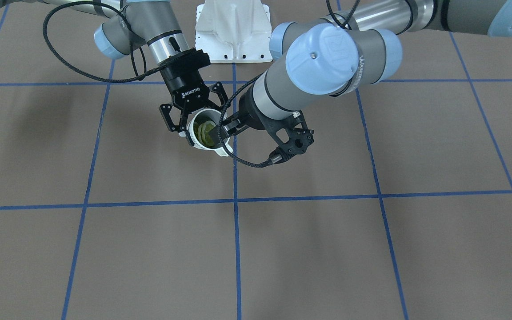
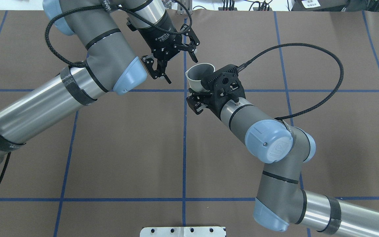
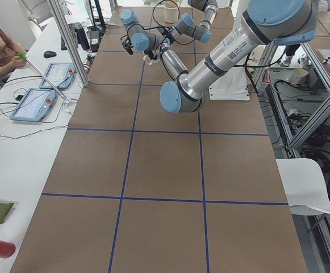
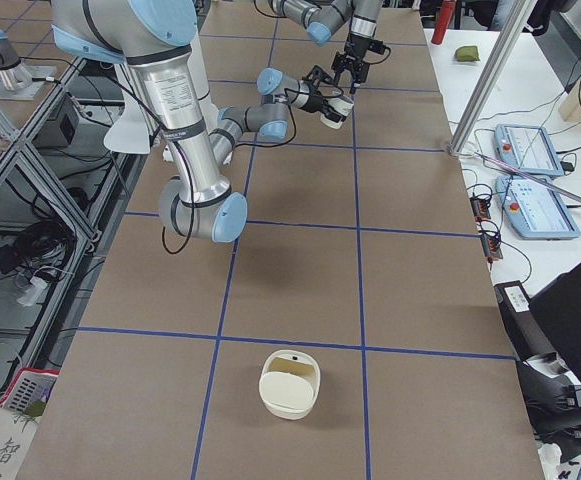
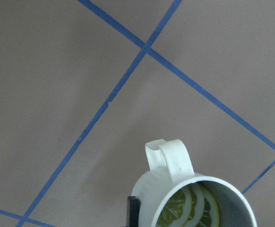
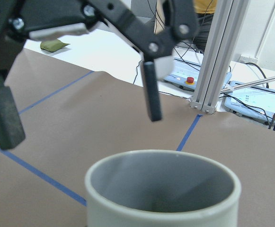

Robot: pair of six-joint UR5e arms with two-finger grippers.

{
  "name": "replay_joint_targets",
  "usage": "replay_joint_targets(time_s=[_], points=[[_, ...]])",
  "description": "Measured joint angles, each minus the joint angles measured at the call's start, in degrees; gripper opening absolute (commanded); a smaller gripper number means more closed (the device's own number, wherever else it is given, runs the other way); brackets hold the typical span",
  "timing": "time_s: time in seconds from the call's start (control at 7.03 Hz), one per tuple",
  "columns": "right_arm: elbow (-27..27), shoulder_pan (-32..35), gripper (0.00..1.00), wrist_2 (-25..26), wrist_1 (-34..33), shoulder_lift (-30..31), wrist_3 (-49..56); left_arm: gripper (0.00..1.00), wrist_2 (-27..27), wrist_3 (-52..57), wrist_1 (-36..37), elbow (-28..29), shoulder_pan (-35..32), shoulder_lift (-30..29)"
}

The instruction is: Left arm hands cup to right arm to dump lemon

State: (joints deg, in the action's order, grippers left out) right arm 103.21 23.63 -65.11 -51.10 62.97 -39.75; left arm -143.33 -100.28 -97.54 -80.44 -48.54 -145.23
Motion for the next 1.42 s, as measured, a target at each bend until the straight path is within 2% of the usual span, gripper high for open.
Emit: replay_joint_targets(time_s=[0.14, 0.28, 0.71, 1.0, 1.42], points=[[1.5, 0.9, 0.06, 0.2, 0.1, 1.8, 0.0, 1.0, 0.6, 1.2, 0.0, 0.0, -1.3, 0.8], [3.6, 2.3, 0.06, 0.3, 0.1, 5.1, -0.1, 1.0, 1.0, 2.8, 0.0, 0.1, -2.4, 1.7], [6.8, 11.0, 0.03, 0.2, 2.7, 18.3, 0.4, 1.0, 1.5, 6.5, 0.1, 0.0, -5.4, 5.3], [6.6, 16.6, 0.03, -2.5, 13.9, 27.8, 0.5, 1.0, 1.6, 7.6, 0.1, -0.1, -5.9, 6.3], [6.3, 27.0, 0.03, -14.4, 33.9, 45.5, 0.3, 1.0, 1.6, 7.7, 0.1, -0.7, -6.0, 6.6]])
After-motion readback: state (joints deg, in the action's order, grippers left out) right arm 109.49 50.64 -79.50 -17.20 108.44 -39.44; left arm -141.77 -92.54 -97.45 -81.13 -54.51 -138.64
